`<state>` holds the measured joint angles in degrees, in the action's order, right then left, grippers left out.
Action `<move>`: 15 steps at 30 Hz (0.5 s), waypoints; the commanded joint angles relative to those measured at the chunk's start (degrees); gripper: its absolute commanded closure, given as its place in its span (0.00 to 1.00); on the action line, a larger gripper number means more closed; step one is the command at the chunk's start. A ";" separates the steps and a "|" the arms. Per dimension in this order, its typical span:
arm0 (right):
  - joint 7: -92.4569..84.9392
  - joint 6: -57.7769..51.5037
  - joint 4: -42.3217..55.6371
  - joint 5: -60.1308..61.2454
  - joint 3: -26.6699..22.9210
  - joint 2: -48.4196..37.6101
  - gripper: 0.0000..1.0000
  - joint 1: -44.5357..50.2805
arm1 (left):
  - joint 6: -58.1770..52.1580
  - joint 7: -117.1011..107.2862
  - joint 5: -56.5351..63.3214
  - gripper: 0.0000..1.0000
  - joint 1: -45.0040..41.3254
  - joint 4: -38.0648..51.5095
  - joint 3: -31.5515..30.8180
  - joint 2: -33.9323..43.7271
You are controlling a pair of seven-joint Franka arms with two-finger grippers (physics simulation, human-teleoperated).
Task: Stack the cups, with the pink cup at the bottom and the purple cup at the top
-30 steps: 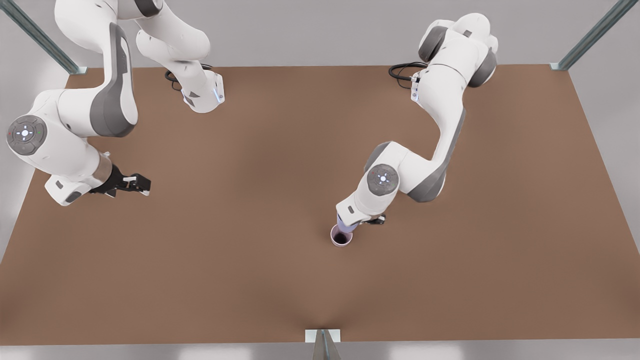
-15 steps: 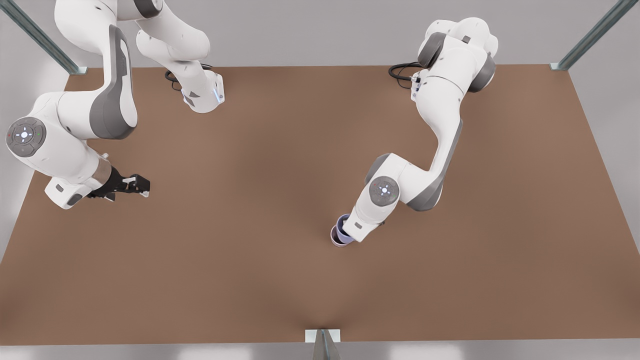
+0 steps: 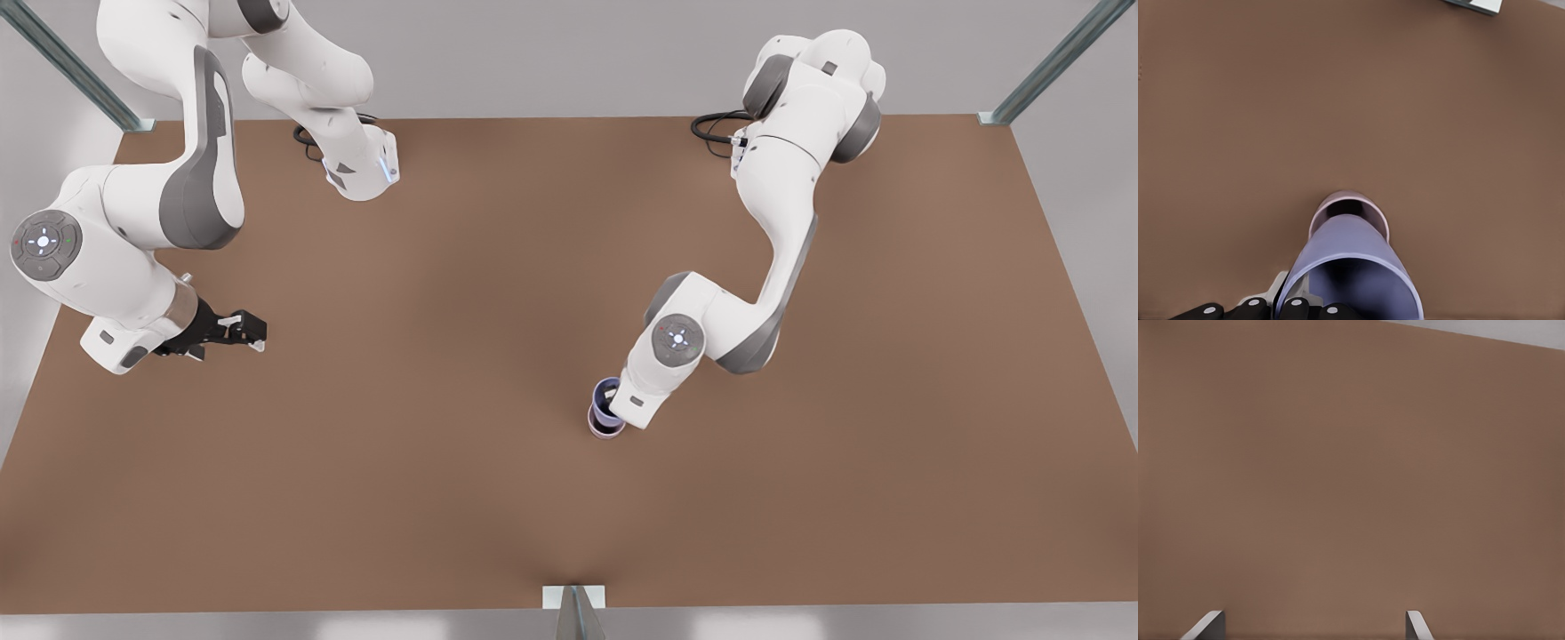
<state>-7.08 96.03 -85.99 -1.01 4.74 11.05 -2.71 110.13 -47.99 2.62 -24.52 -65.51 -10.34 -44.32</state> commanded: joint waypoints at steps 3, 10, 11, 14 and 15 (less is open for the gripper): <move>-1.53 0.03 0.03 0.04 0.01 -0.06 0.00 -0.01 | 0.00 -7.03 -0.16 0.79 -0.09 -0.06 -0.03 -0.06; -1.79 -0.06 0.03 0.04 -0.17 0.03 0.00 -0.10 | 0.88 -6.85 0.02 0.79 -0.09 -1.46 -0.03 -0.42; -1.79 -0.06 0.03 0.04 -0.17 0.03 0.00 -0.10 | 0.88 -6.85 0.02 0.79 -0.09 -1.55 0.06 -0.59; -1.88 -0.06 0.03 0.04 -0.17 0.03 0.00 -0.10 | 1.06 -6.85 0.19 0.79 -0.09 -1.99 0.06 -0.94; -1.88 -0.06 0.03 0.04 -0.17 0.03 0.00 -0.10 | 1.06 -6.85 0.11 0.79 0.00 -1.99 -0.03 -0.94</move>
<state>-8.05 96.01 -85.99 -1.01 4.56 11.13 -2.82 110.82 -52.01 2.79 -24.55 -67.46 -10.34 -45.33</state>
